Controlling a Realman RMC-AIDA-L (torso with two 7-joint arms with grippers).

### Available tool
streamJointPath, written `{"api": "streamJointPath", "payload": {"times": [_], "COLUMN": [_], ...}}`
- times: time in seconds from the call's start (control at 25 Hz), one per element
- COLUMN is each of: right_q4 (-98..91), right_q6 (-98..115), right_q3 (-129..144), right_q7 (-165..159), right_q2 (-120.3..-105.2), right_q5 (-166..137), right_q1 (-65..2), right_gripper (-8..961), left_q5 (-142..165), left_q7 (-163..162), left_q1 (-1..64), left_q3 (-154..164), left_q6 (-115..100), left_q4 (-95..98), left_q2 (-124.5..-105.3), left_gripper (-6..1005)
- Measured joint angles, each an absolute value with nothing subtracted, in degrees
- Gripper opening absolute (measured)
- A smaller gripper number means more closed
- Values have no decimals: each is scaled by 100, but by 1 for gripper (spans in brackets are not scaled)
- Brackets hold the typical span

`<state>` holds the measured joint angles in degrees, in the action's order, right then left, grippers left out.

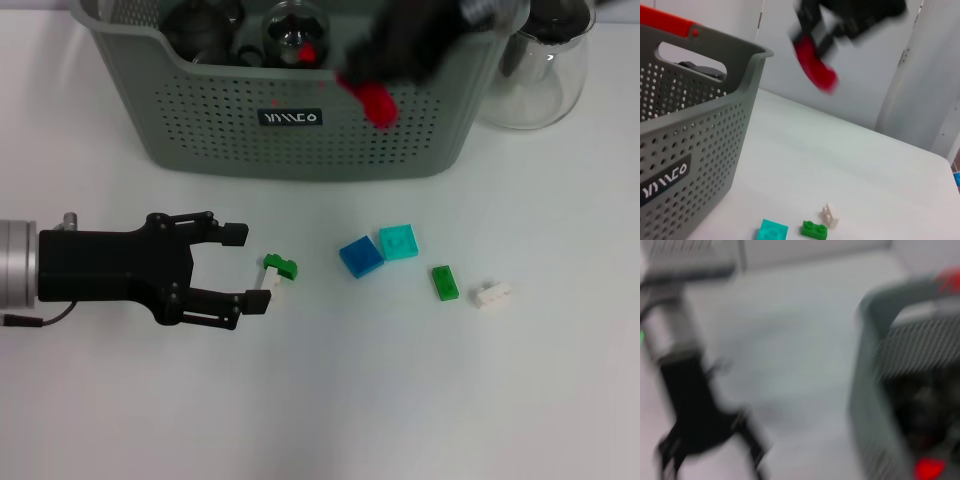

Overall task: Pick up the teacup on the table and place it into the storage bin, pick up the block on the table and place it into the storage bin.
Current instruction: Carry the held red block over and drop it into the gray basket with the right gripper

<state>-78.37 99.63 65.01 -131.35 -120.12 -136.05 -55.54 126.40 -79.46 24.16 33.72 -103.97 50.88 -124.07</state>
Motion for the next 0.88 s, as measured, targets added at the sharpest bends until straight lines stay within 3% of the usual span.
{"api": "streamJointPath", "payload": {"times": [0.48, 0.88], "right_q4": [-6156, -4542], "right_q6": [7132, 5521], "right_q3": [6353, 6980], "right_q7": [-13657, -13632], "right_q2": [-12008, -12021], "right_q5": [-14685, -15150], "right_q1": [-6395, -6584], "right_gripper": [173, 201], "left_q5": [12604, 12560], "left_q7": [-7936, -7944], "left_q1": [2554, 2696], "left_q3": [3332, 3331], "left_q6": [-10422, -10366], "left_q4": [5088, 5063], "left_q2": [-12374, -12367], "left_gripper": [921, 922]}}
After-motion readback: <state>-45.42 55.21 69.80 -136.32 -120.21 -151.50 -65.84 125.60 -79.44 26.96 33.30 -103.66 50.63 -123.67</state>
